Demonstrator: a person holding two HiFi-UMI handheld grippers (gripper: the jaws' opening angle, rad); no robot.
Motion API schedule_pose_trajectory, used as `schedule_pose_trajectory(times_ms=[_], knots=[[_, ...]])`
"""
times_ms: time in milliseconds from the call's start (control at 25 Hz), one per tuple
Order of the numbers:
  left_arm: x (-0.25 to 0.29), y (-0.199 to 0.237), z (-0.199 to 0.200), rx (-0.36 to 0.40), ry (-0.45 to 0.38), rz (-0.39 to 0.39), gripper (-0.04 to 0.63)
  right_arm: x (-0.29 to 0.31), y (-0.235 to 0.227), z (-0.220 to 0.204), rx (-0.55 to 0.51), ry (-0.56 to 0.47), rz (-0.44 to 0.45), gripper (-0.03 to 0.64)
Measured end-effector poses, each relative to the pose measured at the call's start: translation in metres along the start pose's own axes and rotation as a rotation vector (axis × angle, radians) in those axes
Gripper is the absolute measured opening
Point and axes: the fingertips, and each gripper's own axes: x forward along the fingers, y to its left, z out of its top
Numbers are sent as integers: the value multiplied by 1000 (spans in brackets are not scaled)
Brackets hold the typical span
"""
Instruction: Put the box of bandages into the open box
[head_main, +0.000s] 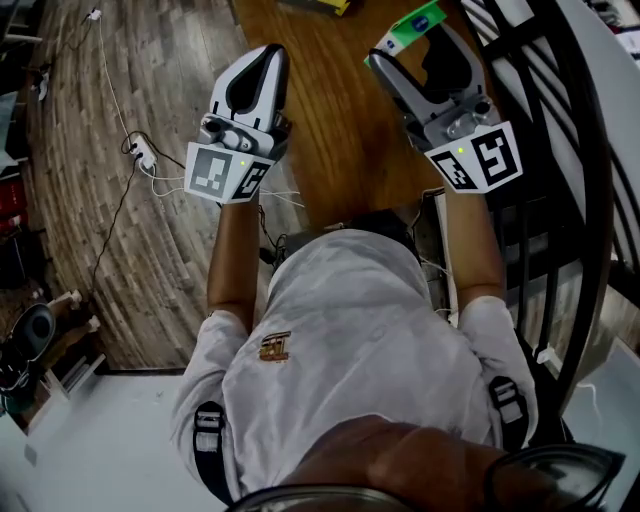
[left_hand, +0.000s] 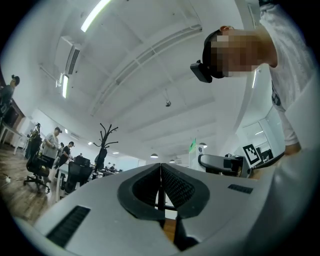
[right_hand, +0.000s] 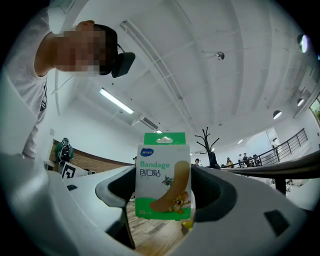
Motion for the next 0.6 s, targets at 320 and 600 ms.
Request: schedule_pose_trajectory(times_ms=[320, 600], knots=[[53, -5, -26, 43, 37, 52, 20, -5, -66, -5, -16, 24, 8, 314], [77, -8, -34, 60, 60, 49, 20, -1, -91, -1, -6, 19, 25, 314]])
